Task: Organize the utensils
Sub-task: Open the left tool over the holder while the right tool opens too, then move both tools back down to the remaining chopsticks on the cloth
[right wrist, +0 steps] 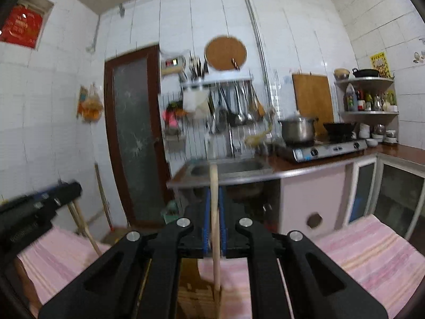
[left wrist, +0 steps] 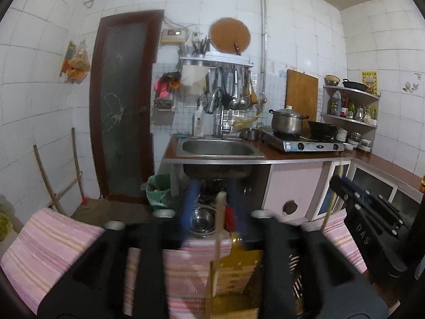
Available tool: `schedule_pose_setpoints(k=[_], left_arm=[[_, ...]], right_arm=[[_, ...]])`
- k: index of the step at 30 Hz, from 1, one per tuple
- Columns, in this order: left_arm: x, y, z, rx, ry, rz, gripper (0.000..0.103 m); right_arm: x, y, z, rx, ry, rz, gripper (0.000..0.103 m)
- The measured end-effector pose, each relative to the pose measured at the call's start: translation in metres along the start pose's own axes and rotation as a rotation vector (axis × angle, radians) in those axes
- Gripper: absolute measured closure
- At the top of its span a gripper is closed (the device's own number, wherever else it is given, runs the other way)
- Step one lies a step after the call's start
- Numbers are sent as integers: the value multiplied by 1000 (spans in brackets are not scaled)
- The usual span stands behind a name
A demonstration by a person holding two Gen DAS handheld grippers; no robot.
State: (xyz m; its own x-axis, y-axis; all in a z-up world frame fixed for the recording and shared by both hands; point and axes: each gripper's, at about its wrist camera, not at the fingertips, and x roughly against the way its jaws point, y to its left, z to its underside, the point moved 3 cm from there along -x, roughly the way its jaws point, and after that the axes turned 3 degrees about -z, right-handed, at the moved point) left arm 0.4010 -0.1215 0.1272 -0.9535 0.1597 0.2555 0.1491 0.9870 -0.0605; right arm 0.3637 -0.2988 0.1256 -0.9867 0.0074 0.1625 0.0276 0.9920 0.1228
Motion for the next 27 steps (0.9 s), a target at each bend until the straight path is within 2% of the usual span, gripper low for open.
schedule_pose_setpoints(k=[1, 2, 3, 4, 7, 9, 11, 14, 17, 23, 27], left_arm=[[9, 4, -2, 9, -4, -5, 47], [22, 9, -5, 18, -5, -12, 37], [32, 13, -6, 22, 1, -15, 27], [41, 17, -7, 24, 10, -14, 24], [75, 32, -7, 15, 29, -15, 16], [100, 45, -3, 14, 28, -45, 5], [120, 58, 4, 27, 33, -63, 5], [140, 78, 21, 55, 93, -75, 5], [156, 95, 47, 63, 165, -92, 5], [173, 118, 95, 31, 220, -173, 5], [175, 132, 122, 36, 274, -193, 5]], right_arm=[[4, 0, 0, 6, 14, 10, 87], [12, -2, -2, 10, 35, 28, 62], [22, -5, -3, 7, 45, 45, 49], [34, -7, -5, 4, 50, 59, 38], [61, -11, -6, 26, 88, 95, 38], [81, -12, -2, 44, 122, 122, 31], [100, -11, 5, 54, 146, 134, 25], [122, -7, 21, 39, 199, 145, 19], [138, -1, 43, 9, 251, 128, 19], [155, 21, 92, 12, 338, 115, 19], [158, 30, 120, 7, 391, 118, 19]])
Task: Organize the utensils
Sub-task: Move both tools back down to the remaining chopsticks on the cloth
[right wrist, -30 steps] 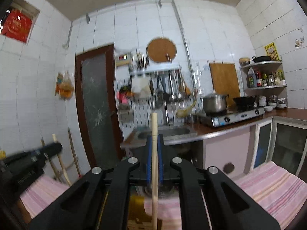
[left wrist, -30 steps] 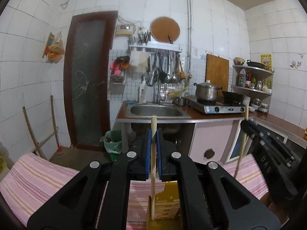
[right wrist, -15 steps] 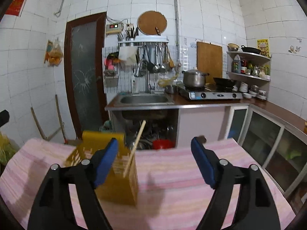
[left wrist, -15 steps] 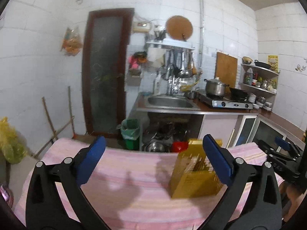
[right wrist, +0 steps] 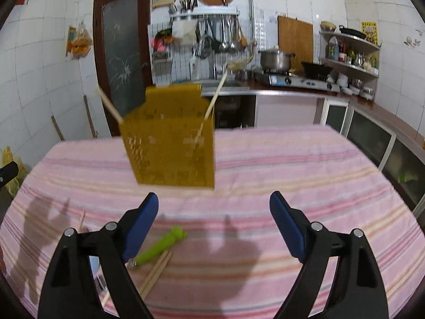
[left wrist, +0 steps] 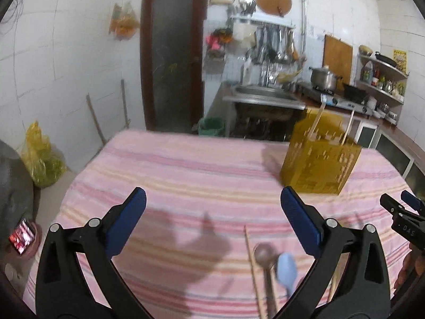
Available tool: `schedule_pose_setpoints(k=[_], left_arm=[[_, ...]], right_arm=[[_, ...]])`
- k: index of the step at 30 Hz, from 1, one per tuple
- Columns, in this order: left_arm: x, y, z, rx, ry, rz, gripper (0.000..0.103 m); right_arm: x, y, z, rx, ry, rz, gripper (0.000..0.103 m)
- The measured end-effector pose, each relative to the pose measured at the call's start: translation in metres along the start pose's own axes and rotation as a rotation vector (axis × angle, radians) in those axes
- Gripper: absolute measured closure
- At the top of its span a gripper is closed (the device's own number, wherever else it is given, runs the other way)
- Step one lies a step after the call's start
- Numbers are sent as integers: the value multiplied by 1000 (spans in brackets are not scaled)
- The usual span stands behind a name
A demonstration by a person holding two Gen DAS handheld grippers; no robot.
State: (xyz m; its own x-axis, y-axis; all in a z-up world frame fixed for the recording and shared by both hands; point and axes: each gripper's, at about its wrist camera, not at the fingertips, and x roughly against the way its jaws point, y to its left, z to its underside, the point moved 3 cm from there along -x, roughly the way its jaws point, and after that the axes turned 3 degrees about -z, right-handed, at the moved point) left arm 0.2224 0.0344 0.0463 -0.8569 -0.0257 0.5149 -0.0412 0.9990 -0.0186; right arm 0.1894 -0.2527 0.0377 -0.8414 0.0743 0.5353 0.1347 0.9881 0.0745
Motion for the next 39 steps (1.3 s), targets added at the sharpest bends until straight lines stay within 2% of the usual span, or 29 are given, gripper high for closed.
schedule_pose_setpoints(k=[5, 9, 13, 19, 29, 33, 36, 38, 39], left_arm=[[-19, 10, 22, 23, 61, -22, 5], [-39, 5, 42, -7, 130, -26, 5], [-55, 1, 57, -48, 178, -43, 5], [-72, 2, 69, -27, 246, -30, 5], [-81, -8, 76, -63, 265, -38, 5], [-80, -10, 77, -74, 263, -41, 5], [-80, -9, 77, -72, 268, -41, 5], [-81, -9, 78, -65, 277, -41, 5], [-82, -9, 78, -58, 285, -40, 5]], right_arm=[[-8, 14, 27, 39, 57, 11, 19], [-20, 21, 46, 56, 124, 24, 19], [-31, 19, 55, 33, 183, 37, 19], [-46, 21, 66, 6, 258, 57, 19], [-49, 29, 75, -56, 313, 60, 22], [-48, 32, 76, -75, 323, 56, 32], [-48, 37, 76, -88, 339, 39, 44], [-48, 41, 74, -95, 352, 31, 56], [-48, 44, 74, -87, 356, 33, 58]])
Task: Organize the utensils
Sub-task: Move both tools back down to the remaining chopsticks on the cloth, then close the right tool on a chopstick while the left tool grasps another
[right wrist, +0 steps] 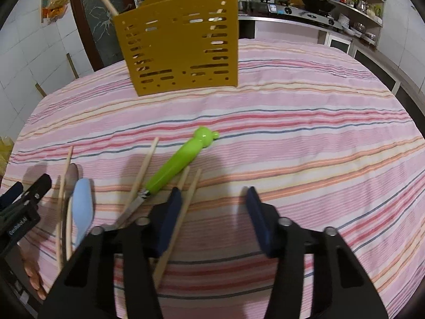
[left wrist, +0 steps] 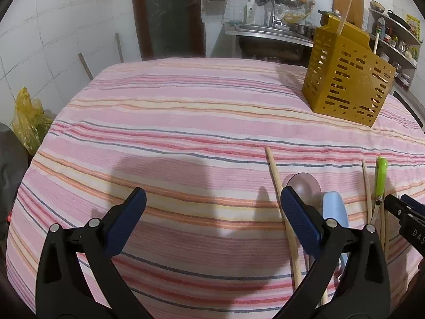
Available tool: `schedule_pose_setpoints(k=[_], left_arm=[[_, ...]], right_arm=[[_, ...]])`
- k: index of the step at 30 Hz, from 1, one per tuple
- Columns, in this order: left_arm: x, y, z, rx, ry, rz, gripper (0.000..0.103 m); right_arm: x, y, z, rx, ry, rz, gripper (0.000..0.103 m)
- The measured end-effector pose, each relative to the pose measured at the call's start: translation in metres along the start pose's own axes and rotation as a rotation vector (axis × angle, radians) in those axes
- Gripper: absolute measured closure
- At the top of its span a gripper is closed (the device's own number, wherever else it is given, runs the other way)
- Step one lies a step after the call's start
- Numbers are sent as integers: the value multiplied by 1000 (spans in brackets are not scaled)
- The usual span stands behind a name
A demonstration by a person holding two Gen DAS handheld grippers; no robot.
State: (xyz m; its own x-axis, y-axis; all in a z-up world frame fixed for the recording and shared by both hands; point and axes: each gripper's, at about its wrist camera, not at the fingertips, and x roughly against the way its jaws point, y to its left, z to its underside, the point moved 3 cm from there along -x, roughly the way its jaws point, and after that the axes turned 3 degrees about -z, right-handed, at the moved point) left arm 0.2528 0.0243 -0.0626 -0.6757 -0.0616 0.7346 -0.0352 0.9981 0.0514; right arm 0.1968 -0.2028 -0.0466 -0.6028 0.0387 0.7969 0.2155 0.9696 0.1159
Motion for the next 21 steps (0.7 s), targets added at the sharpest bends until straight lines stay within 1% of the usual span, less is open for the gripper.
schedule_pose_setpoints(k=[1, 3, 6, 7, 8, 9, 10, 13, 15, 19, 21], left_arm=[[-1, 0, 0, 4, 5, 2, 5], [0, 0, 1, 9, 10, 6, 5], [0, -1, 2, 7, 8, 1, 5], [-1, -2, 1, 7, 10, 0, 5], [-2, -3, 1, 9, 15, 1, 5], [-2, -4, 1, 10, 21, 5, 5], [-2, -5, 1, 12, 24, 10, 5], [-2, -8, 2, 5, 25, 6, 5], [-3, -10, 0, -1, 26, 2, 5], [-10, -13, -8, 17, 48, 21, 7], [-15, -15, -12, 30, 63, 28, 12]], right_arm=[[0, 2, 0, 6, 3, 3, 61], [-1, 3, 3, 3, 29, -15, 61], [0, 5, 6, 2, 20, -6, 61], [-1, 7, 5, -8, 21, -1, 65], [-2, 9, 4, -4, 20, -1, 73], [-4, 13, 3, 18, 15, 6, 77], [-5, 16, 2, 41, 8, 15, 82], [-6, 15, -2, 80, 5, 1, 90], [-6, 8, -7, 87, 16, -40, 92], [-7, -9, -16, 112, 22, -31, 97], [-7, -17, -20, 114, 25, -34, 97]])
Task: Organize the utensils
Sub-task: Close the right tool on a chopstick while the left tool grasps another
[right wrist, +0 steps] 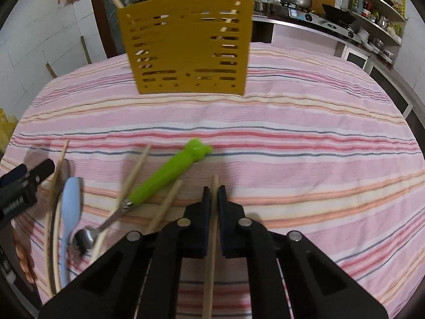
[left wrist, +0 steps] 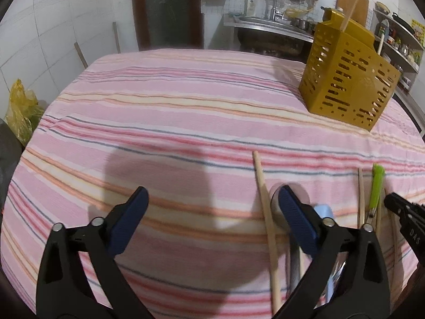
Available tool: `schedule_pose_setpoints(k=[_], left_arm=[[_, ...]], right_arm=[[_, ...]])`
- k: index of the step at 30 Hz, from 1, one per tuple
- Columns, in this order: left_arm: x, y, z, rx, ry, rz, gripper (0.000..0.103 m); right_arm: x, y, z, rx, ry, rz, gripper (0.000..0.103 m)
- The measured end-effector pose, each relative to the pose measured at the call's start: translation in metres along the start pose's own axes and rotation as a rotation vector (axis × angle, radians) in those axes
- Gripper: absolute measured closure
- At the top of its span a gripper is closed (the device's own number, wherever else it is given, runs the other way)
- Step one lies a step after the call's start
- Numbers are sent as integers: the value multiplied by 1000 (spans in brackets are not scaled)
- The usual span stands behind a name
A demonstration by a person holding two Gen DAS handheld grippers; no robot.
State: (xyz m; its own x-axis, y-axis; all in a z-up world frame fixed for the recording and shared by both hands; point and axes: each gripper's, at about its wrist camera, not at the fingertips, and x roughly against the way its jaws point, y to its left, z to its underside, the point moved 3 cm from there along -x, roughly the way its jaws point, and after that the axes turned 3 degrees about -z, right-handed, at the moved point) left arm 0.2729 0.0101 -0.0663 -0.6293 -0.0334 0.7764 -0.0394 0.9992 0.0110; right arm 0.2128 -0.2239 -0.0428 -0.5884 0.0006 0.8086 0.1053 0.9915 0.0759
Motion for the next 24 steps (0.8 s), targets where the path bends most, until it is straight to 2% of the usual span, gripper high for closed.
schedule_pose_setpoints(k=[5, 8, 10, 13, 15, 20, 23, 24], left_arm=[[-16, -10, -12, 10, 46, 9, 28], [-20, -16, -14, 3, 47, -8, 31], [-22, -21, -13, -23, 39, -30, 37], [-19, -26, -10, -38, 38, -27, 50], [-17, -29, -9, -33, 49, -12, 64], [-15, -35, -8, -40, 56, -8, 82], [-14, -32, -9, -21, 59, 14, 98], [-13, -29, -10, -6, 60, 29, 98]], right_arm=[[-1, -6, 0, 6, -9, -20, 97], [-1, -2, 2, 32, -28, -2, 97], [0, -3, 2, 31, -33, -6, 97], [-1, -6, 1, 12, -33, -28, 96], [-3, -8, 1, 8, -33, -34, 96], [-4, -10, -2, 4, -41, -44, 97], [-1, -12, -3, -6, -52, -49, 97], [1, -12, -3, -8, -56, -50, 97]])
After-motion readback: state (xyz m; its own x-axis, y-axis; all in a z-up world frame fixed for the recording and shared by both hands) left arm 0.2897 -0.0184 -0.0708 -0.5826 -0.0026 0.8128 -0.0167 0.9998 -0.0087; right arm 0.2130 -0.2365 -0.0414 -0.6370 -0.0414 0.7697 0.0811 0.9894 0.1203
